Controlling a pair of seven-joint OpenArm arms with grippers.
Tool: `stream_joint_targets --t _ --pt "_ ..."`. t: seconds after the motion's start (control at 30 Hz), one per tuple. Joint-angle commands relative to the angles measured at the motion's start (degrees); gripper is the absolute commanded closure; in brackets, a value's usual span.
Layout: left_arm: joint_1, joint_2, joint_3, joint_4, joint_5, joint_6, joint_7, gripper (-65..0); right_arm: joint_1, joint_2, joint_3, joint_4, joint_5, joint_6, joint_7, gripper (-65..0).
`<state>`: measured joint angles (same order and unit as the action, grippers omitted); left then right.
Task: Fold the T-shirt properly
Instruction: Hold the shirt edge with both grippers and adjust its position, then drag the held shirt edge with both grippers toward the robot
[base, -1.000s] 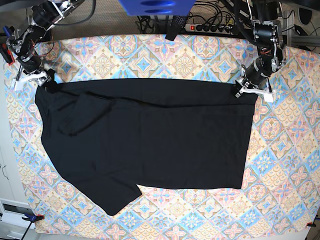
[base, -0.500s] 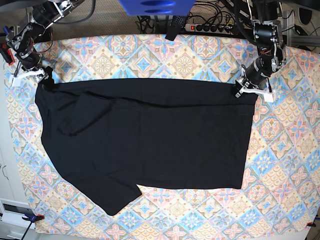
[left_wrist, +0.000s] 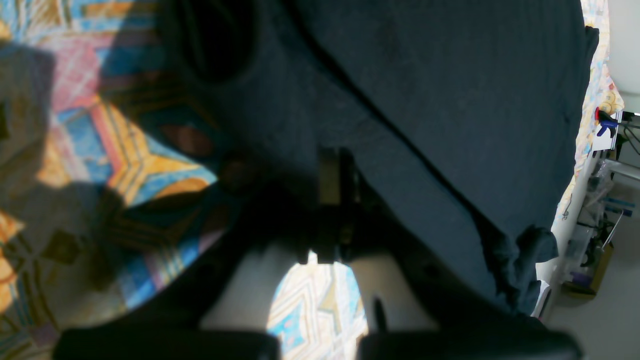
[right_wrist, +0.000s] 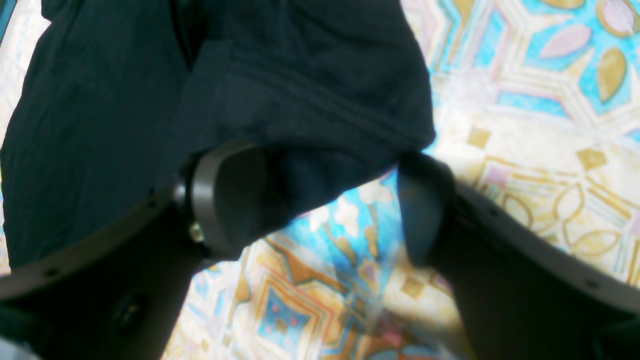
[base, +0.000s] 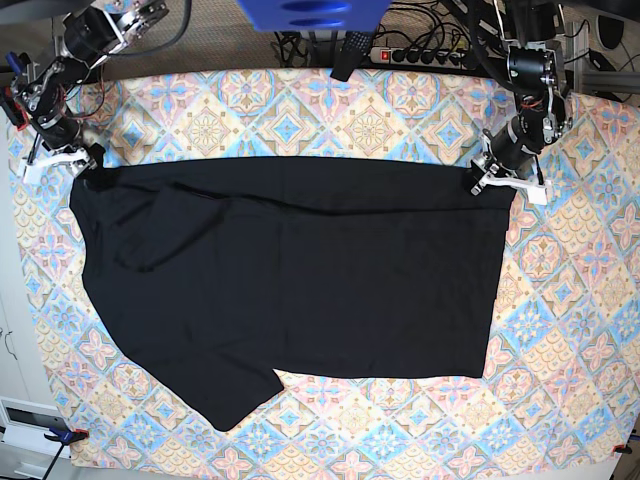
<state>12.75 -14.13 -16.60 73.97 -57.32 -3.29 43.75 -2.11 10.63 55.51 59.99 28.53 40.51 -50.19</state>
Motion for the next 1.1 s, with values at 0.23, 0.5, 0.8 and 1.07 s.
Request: stream_joint_targets --t 0.23,0.5,0.8,1.07 --pt "0.39 -0.68 -0.15 0.44 1.01 0.70 0.60 0.0 -0.13 0.75 -0.08 0.28 -1.41 -0.51 -1.54 -36.5" --pt "0.48 -0.77 -0.15 0.44 1.01 0.70 0.60 0.0 -0.22 0.75 -1.40 0.54 -1.41 -0.51 -1.45 0.0" --pt "3.47 -2.62 -0.15 0.53 0.92 0.61 0.52 0.0 -4.62 0.75 0.27 2.91 -1.06 -0.51 -1.54 0.0" --pt "8.65 -5.96 -0.15 2.20 1.19 -0.71 0.52 0.0 -10.42 0.75 2.47 8.63 -1.06 -0.51 -4.18 0.0"
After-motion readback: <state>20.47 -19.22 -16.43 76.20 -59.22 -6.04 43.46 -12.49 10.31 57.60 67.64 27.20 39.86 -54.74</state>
